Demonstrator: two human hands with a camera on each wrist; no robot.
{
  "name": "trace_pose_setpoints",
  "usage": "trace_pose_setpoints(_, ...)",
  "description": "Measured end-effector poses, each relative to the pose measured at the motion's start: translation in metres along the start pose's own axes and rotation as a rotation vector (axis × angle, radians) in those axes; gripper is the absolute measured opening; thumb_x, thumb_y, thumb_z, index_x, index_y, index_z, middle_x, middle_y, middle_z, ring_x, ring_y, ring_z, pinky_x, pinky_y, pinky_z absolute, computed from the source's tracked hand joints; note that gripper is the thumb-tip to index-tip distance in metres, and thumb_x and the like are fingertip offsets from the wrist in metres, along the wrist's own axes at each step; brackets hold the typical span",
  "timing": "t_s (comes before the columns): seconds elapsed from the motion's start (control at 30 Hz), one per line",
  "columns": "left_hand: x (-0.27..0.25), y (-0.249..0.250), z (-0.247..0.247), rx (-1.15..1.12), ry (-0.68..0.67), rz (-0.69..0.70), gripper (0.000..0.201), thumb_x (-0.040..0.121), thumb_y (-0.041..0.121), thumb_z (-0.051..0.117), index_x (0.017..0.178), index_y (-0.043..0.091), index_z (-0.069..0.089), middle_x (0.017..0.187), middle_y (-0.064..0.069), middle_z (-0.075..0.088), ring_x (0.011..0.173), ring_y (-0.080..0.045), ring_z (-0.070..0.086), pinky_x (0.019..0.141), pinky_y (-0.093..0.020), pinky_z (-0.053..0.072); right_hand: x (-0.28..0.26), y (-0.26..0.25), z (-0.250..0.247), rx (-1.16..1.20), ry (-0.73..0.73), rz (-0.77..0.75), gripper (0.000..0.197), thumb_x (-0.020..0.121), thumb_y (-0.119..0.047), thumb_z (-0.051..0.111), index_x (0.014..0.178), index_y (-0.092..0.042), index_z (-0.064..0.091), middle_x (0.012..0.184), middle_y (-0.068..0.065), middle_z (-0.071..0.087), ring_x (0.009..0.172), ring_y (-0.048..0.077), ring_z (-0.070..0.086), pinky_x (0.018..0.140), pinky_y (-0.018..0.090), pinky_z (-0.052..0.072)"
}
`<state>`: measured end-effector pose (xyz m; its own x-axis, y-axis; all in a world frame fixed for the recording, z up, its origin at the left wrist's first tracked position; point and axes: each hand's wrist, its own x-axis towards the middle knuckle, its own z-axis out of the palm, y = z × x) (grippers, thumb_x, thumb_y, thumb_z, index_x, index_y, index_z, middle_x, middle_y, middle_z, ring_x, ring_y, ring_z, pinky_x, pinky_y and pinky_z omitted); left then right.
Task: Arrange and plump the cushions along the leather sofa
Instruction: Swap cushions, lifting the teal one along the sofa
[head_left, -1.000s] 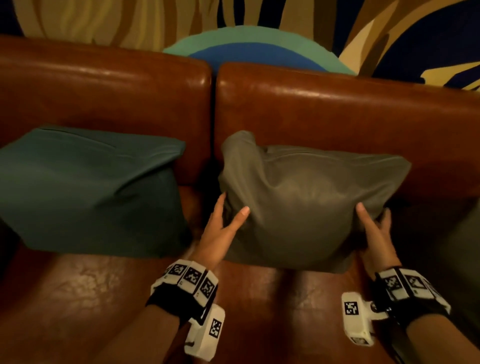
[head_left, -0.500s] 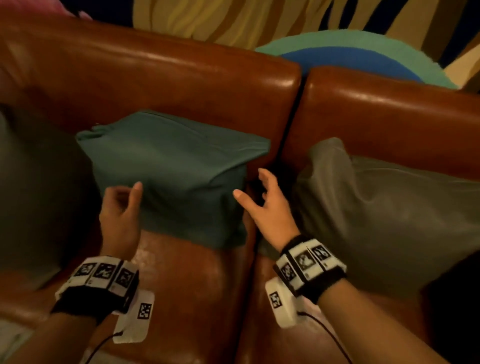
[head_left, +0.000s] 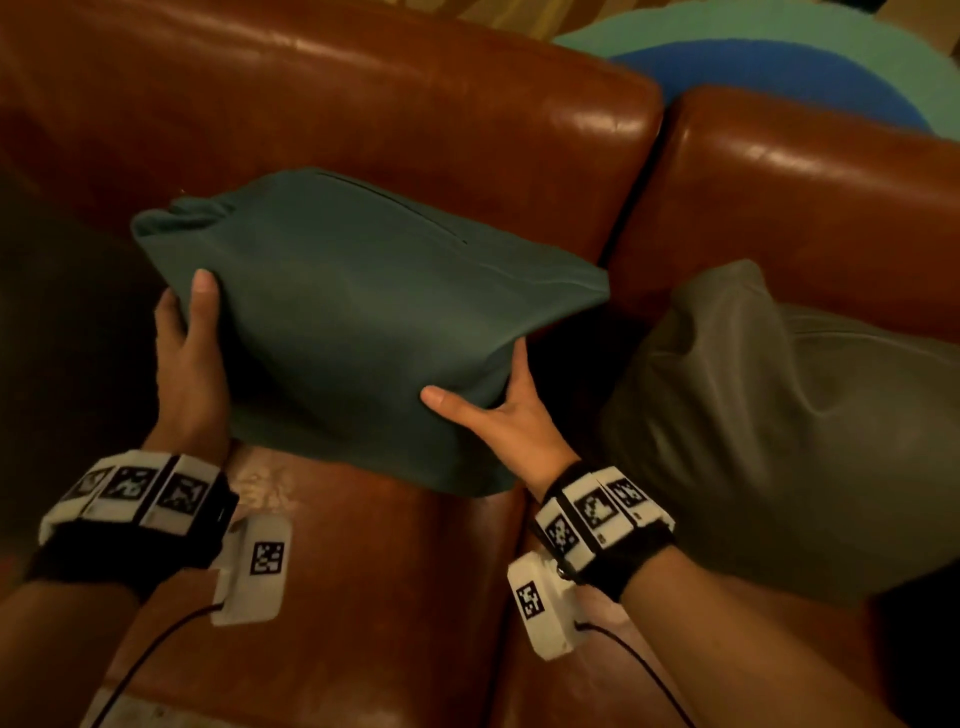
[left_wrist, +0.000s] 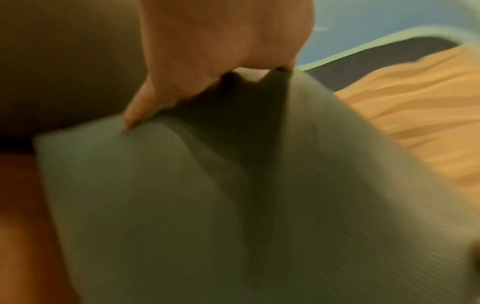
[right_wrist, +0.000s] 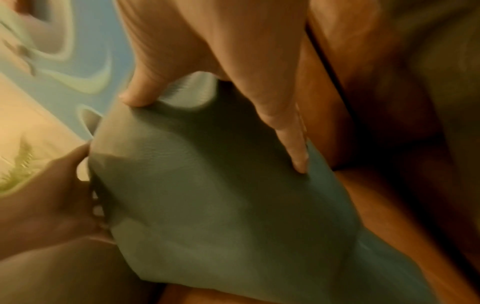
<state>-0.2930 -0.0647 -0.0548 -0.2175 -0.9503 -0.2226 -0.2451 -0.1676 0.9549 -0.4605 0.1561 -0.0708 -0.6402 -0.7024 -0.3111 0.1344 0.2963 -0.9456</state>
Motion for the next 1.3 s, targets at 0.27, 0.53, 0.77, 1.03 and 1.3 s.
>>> trace_pose_setpoints(0.27,-0.027,-0.016,0.030,0.131,0.038,0.050,0.087,0.079,0.079,0.042,0.150,0.032,0.028,0.155,-0.002,0.034,0.141,-0.020,0.033,0.116,-0.037,0.025,-0.004,0.024,-0.013,-0.038,0.050,0.055,0.118,0.045,-0.068,0.090,0.144,-0.058,0.026,0.160,-0.012,0.031,0.147,0.014,0.032,0.118,0.048,0.032)
trace_pose_setpoints(0.53,-0.019,-0.025,0.023,0.158,0.121,0.070,0.083,0.073,0.088,0.038,0.143,0.043,0.034,0.148,0.009,0.046,0.135,-0.013,0.043,0.113,-0.036,0.033,-0.003,0.028,-0.012,-0.081,0.018,0.085,0.130,0.043,-0.076,0.085,0.149,-0.057,0.014,0.164,-0.009,0.021,0.150,0.013,0.026,0.119,0.048,0.030)
trace_pose_setpoints(0.77,-0.004,-0.034,0.022,0.188,0.066,0.068,0.088,0.073,0.088,0.040,0.147,0.042,0.027,0.154,0.005,0.036,0.139,-0.016,0.037,0.116,-0.043,0.030,-0.005,0.017,-0.021,-0.130,-0.056,0.141,0.140,0.037,-0.083,0.078,0.148,-0.061,-0.004,0.167,-0.011,-0.002,0.154,0.016,0.010,0.122,0.050,0.022)
trace_pose_setpoints(1.03,-0.035,-0.006,0.042,0.472,0.261,0.258,0.085,0.082,0.076,0.044,0.144,0.018,0.038,0.150,-0.005,0.039,0.140,-0.020,0.035,0.114,-0.040,0.031,-0.048,-0.026,-0.073,-0.211,-0.045,0.087,0.112,0.070,-0.050,0.083,0.157,-0.029,0.016,0.161,-0.004,0.027,0.147,0.014,0.028,0.122,0.035,0.025)
trace_pose_setpoints(1.3,-0.216,0.078,0.177,0.362,-0.419,0.869,0.036,0.089,0.019,0.056,0.125,0.016,0.049,0.119,-0.010,0.053,0.110,-0.026,0.052,0.106,-0.029,0.035,-0.125,-0.049,-0.226,-0.330,0.552,-0.379,0.020,0.088,-0.028,0.064,0.108,-0.026,0.066,0.109,-0.009,0.062,0.111,0.017,0.060,0.102,0.037,0.047)
